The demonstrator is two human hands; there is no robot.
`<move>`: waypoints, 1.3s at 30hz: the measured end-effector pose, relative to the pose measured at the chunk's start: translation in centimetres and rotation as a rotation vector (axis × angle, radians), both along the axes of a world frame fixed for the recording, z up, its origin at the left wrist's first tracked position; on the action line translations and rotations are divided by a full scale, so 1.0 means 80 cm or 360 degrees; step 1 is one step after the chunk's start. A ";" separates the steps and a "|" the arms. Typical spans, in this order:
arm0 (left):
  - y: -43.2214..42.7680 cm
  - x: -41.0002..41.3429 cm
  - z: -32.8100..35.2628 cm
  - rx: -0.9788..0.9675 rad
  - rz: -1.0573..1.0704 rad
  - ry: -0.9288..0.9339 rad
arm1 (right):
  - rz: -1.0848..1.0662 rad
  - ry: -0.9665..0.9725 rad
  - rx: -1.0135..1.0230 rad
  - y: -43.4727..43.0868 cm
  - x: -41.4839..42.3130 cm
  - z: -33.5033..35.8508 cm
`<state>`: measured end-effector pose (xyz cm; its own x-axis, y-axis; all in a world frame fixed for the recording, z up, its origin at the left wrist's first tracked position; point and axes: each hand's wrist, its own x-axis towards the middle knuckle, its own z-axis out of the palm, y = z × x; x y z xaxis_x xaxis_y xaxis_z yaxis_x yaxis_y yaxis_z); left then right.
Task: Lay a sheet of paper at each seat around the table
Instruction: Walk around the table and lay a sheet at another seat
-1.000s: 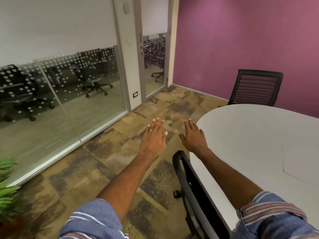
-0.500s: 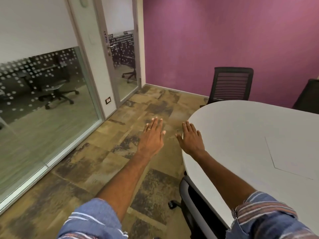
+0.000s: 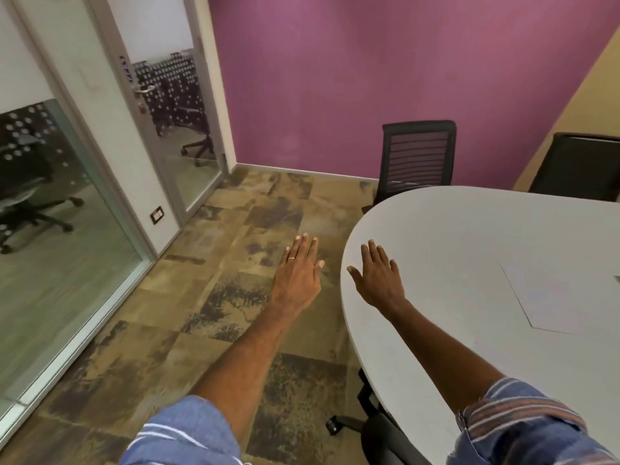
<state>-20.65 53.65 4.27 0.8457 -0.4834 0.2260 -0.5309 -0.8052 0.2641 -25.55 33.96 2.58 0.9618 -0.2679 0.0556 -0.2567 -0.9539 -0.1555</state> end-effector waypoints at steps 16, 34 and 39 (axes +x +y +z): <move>-0.051 0.215 -0.004 0.0030 -0.0648 -0.0126 | -0.0708 -0.0104 0.0059 -0.017 0.118 0.009; -0.266 0.358 -0.015 0.0068 -0.1125 -0.0142 | -0.1284 -0.0165 0.0102 -0.168 0.201 0.007; -0.314 0.390 -0.024 0.0042 -0.1272 -0.0133 | -0.1402 -0.0136 0.0098 -0.191 0.218 0.000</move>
